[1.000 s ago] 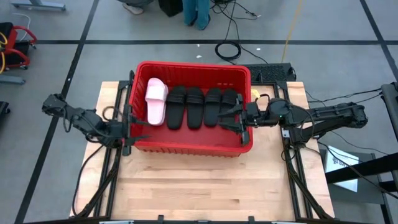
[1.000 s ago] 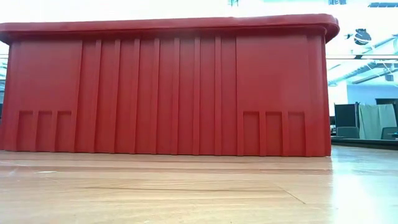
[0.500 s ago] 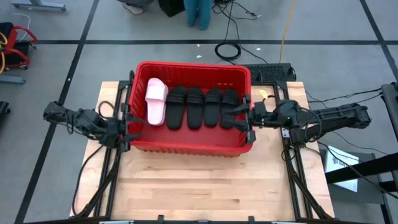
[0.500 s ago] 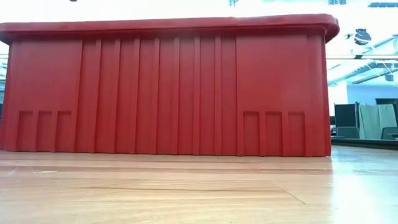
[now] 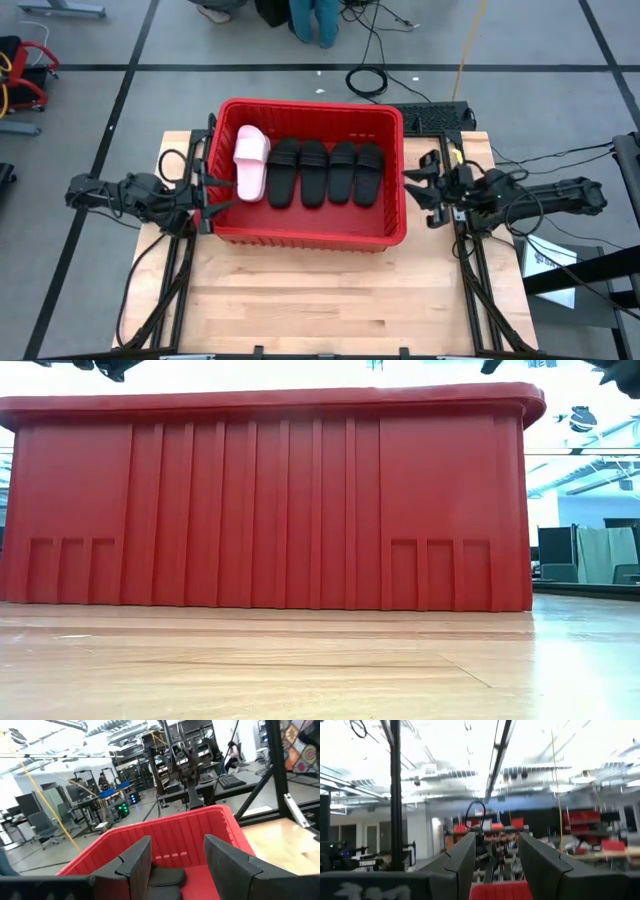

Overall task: Pick and place slides into bin
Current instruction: Return to Home Position

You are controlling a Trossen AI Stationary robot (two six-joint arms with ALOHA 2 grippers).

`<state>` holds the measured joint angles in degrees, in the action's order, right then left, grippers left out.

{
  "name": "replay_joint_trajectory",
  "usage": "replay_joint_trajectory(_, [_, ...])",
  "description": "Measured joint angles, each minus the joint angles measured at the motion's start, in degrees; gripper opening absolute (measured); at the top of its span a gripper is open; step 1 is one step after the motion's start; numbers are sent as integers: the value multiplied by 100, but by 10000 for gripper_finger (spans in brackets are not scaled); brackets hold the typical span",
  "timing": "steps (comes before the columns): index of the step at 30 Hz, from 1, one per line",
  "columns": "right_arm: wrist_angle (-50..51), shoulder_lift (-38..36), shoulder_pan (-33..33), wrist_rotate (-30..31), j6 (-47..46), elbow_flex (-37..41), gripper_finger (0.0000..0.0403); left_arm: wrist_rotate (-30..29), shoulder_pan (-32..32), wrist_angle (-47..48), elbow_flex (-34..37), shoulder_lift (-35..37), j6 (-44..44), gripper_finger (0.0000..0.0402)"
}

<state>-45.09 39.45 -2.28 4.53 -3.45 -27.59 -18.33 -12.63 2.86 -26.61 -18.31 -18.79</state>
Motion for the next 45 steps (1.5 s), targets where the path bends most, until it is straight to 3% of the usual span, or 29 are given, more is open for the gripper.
replay_joint_trajectory(9, [-1685, -677, 4, 28, 180, 1275, 139, 482, 234, -299, 206, 238, 100, 189])
replay_joint_trajectory(19, [-1566, -1308, 4, 131, -165, 1790, 139, 482, 537, -469, 1032, 1117, 294, 189])
replay_joint_trajectory(27, [-2359, -1654, 3, 131, -150, 2405, 139, 486, 639, -639, 1509, 1818, 462, 189])
replay_joint_trajectory(31, [-2683, -1865, 4, 138, -142, 2634, 139, 631, 640, -604, 1631, 1803, 498, 189])
replay_joint_trajectory(38, [-2424, -2056, 4, -23, -81, 2658, 139, 1232, 599, -553, 1698, 1808, 472, 189])
replay_joint_trajectory(45, [-1809, -2056, 4, 21, 148, 2664, 139, 1158, 521, -218, 1696, 1807, 435, 189])
